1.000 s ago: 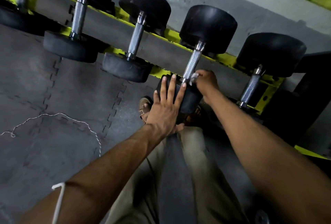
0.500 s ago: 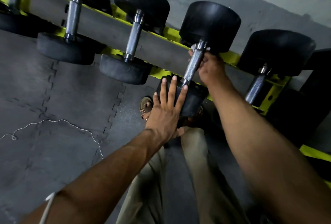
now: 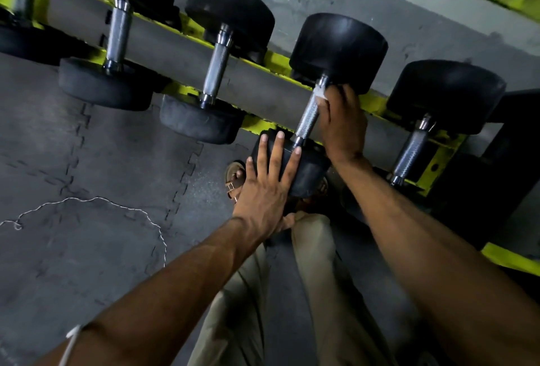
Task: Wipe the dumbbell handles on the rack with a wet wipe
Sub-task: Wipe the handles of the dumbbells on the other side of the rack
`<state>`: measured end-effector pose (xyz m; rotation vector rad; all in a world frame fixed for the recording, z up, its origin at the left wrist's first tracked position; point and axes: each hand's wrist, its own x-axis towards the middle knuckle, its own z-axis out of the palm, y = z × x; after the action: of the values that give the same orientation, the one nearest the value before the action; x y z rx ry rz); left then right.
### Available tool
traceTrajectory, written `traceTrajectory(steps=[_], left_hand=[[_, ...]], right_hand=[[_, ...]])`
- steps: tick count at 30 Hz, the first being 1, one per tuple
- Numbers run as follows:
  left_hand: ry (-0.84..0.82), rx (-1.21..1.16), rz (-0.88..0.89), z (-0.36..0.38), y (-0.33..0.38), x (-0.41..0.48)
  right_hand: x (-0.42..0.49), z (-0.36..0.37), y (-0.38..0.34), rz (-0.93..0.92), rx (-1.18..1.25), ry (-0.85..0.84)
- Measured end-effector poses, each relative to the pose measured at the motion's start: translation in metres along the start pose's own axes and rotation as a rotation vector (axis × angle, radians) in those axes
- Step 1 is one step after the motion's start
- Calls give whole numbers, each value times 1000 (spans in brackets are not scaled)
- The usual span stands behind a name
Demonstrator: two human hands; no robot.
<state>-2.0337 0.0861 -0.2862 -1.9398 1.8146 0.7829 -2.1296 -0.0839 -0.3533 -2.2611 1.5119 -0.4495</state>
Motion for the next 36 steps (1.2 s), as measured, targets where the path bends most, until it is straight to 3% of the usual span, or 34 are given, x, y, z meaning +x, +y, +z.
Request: traceTrajectory(steps=[9,12,17,19,22,24,27,29,36], left_hand=[[-4,-11,-10,2,0,0],[10,3,-10,2,1,2],[34,1,-21,5,2,4],[31,-1,-17,5,3,2],[55,1,-11,4,1,5],[57,7,1,6,1,6],[64,1,-6,9,3,5],[56,-23,-9,11,2,4],[62,-46,9,9,1,7]], right_hand=[[15,-8,32,-463,-80,-152],[29,-9,23,-449,-217,-224],[22,-11,-25,-676,-394,-805],[39,-18,-26,-656,-525,-749],[53,-26,-26,-471,-673,-614],[46,-12,-44,-485,-707,-777],[46,3,-84,-402,-716,-1240],[53,10,-89,-352,-709,-1366],[40,-22,-41,-388,-376,-996]])
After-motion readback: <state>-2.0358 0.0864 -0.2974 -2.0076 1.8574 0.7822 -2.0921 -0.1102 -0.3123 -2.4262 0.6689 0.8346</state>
